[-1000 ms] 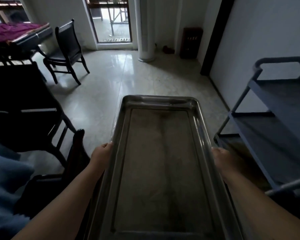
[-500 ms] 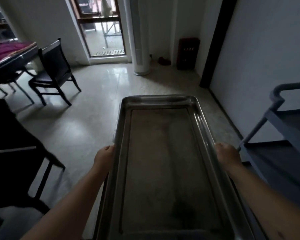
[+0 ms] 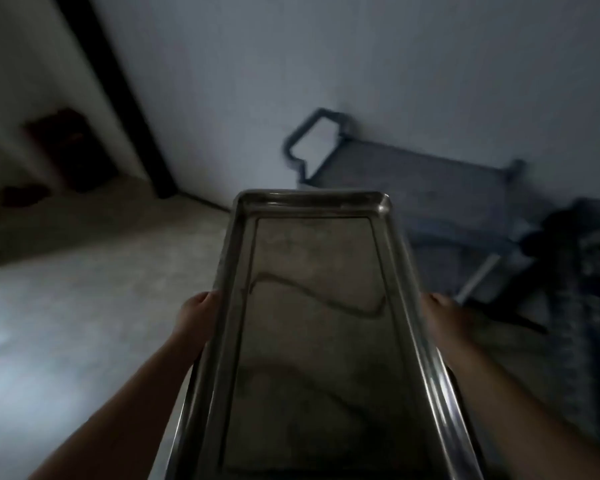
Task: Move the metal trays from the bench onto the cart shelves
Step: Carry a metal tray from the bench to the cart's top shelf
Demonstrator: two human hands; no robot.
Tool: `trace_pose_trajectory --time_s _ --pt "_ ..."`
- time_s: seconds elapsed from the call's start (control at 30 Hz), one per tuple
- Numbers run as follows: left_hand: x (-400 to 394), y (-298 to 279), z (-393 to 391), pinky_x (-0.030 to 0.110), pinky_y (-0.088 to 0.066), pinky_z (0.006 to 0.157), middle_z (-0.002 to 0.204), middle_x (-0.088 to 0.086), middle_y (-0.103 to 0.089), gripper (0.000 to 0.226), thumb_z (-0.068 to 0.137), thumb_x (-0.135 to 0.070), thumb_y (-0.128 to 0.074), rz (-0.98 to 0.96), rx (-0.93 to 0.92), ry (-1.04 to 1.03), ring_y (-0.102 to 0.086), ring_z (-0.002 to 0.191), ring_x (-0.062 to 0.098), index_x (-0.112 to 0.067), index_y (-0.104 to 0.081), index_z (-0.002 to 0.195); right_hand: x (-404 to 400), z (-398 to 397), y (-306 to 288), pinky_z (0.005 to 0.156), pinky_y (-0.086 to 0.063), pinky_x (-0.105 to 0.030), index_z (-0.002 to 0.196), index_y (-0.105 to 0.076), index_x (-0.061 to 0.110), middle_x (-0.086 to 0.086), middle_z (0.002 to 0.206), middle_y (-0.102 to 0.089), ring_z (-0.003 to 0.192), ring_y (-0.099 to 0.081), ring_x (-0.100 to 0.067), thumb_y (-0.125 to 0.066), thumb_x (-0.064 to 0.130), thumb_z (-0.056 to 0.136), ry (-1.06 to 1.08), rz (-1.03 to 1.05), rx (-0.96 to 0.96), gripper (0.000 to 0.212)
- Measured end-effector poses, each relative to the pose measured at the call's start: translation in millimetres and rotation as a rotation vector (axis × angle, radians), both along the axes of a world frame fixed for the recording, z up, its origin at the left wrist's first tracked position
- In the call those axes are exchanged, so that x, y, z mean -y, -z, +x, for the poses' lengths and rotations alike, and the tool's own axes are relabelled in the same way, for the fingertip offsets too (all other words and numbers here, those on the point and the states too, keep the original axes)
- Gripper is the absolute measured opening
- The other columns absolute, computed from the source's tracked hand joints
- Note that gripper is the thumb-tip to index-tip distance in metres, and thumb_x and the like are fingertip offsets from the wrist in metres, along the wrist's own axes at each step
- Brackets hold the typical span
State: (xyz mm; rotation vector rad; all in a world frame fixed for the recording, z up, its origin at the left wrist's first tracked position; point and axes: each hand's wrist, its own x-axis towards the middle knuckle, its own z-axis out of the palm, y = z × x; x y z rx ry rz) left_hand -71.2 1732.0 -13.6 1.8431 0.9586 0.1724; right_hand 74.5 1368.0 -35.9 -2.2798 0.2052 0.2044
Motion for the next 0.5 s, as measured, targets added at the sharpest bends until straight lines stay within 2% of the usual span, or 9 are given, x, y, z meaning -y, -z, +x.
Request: trace_pose_trajectory --time_s 0.07,0.13,0.23,0.3,0.43,0.5 --pt "20.3 5.3 45.4 0.029 -0.038 0.056 0.070 0.010 -0.062 0.036 0.099 -0.026 -0.052 -0.009 -0.023 0.162 -0.053 0.063 0.020 -0.010 -0.068 0.071 37.9 -13.6 -0.5 0.066 -0.034 -0.034 0.076 -0.062 0.003 -0.025 0.078 -0.058 0.077 -0.052 -0.027 -0.051 0.019 0.095 0.192 0.052 0.006 0.027" --pt "39.2 8.4 81.0 0.029 -0.038 0.056 0.076 0.016 -0.064 0.038 0.100 -0.029 -0.052 0.003 -0.041 0.272 -0.055 0.067 0.024 -0.003 -0.071 0.080 64.6 -22.2 -2.6 0.061 -0.033 -0.036 0.080 -0.060 0.004 -0.016 0.074 -0.056 0.074 -0.053 -0.028 -0.048 0.025 0.096 0.292 0.063 0.001 0.029" --pt "55.8 12.3 116.5 0.030 -0.044 0.060 0.076 0.013 -0.069 0.037 0.097 -0.034 -0.052 0.006 -0.066 0.375 -0.062 0.070 0.026 -0.010 -0.072 0.078 87.8 -24.2 -3.2 0.064 -0.040 -0.036 0.084 -0.059 0.004 -0.017 0.076 -0.059 0.075 -0.057 -0.035 -0.045 0.030 0.097 0.351 0.100 -0.023 0.032" --pt "61.7 16.6 137.8 0.033 -0.049 0.063 0.077 0.012 -0.071 0.036 0.096 -0.039 -0.051 -0.001 -0.107 0.426 -0.067 0.073 0.028 -0.015 -0.073 0.081 95.3 -20.2 1.0 0.067 -0.044 -0.036 0.086 -0.059 0.009 -0.015 0.080 -0.060 0.077 -0.058 -0.031 -0.044 0.033 0.097 0.387 0.116 -0.040 0.030" --pt "73.7 18.9 187.2 0.034 -0.050 0.065 0.075 0.007 -0.071 0.037 0.094 -0.042 -0.048 0.055 -0.153 0.467 -0.067 0.075 0.027 -0.018 -0.072 0.079 103.5 12.7 16.7 0.059 -0.041 -0.031 0.087 -0.060 0.009 -0.011 0.077 -0.059 0.071 -0.057 -0.025 -0.044 0.034 0.098 0.417 0.125 -0.072 0.031" --pt "77.6 25.1 225.2 0.034 -0.049 0.066 0.079 0.011 -0.071 0.038 0.096 -0.041 -0.048 0.035 -0.155 0.450 -0.066 0.075 0.028 -0.016 -0.072 0.082 106.8 53.1 29.2 0.060 -0.040 -0.032 0.085 -0.061 0.005 -0.015 0.076 -0.060 0.073 -0.058 -0.031 -0.044 0.030 0.098 0.416 0.133 -0.036 0.033"
